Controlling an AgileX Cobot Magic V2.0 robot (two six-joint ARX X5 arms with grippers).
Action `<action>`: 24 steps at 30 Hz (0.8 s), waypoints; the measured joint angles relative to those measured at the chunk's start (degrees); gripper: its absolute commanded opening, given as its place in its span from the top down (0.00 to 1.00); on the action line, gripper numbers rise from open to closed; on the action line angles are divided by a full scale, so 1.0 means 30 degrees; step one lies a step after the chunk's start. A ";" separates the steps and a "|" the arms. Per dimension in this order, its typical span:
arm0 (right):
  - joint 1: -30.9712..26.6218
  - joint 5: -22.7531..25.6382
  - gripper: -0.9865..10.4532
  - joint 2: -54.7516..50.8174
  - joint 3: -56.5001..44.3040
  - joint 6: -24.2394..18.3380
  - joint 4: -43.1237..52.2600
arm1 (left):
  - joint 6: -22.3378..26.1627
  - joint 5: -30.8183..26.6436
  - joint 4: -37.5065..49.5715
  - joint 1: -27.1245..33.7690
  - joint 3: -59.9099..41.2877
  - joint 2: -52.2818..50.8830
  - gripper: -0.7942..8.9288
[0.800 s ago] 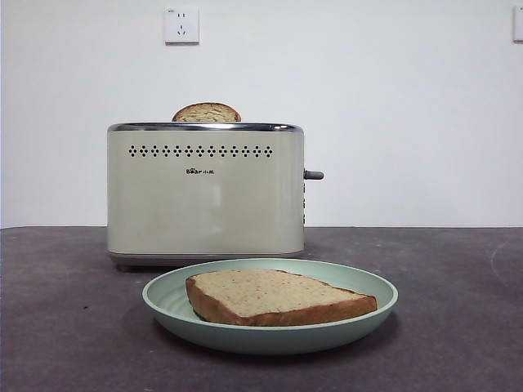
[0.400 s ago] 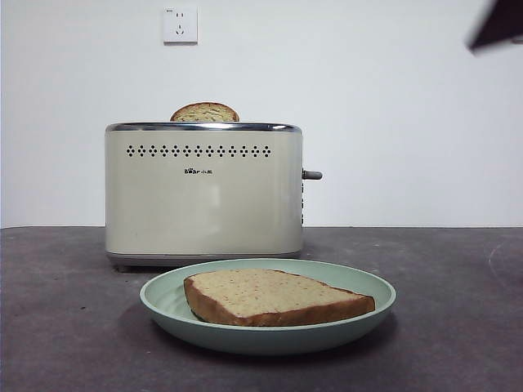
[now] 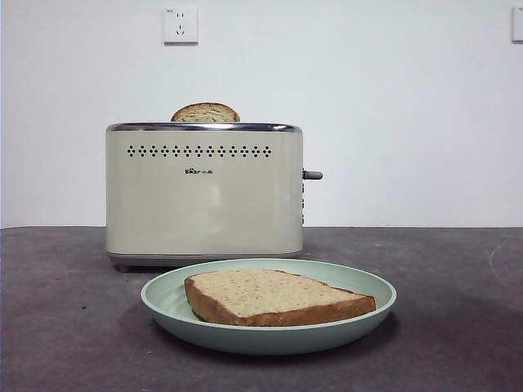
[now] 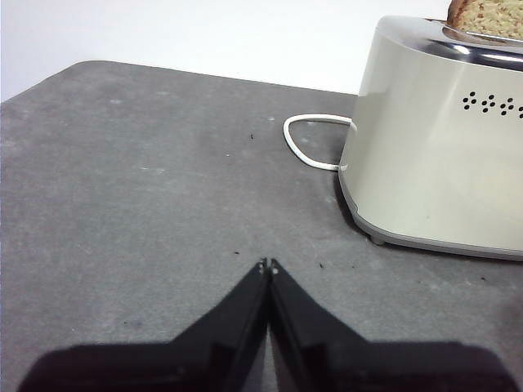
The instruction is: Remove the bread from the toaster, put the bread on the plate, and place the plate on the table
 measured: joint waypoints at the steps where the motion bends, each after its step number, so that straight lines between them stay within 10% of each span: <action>1: 0.0000 0.0000 0.91 -0.0590 -0.0350 0.0146 -0.0007 | -0.0007 0.0000 0.0000 0.0000 0.0000 0.0007 0.92; 24: 0.0488 0.1982 0.91 -0.5646 -0.0481 0.0539 -0.4663 | 0.0000 -0.0007 0.0015 0.0007 0.0000 0.0007 0.92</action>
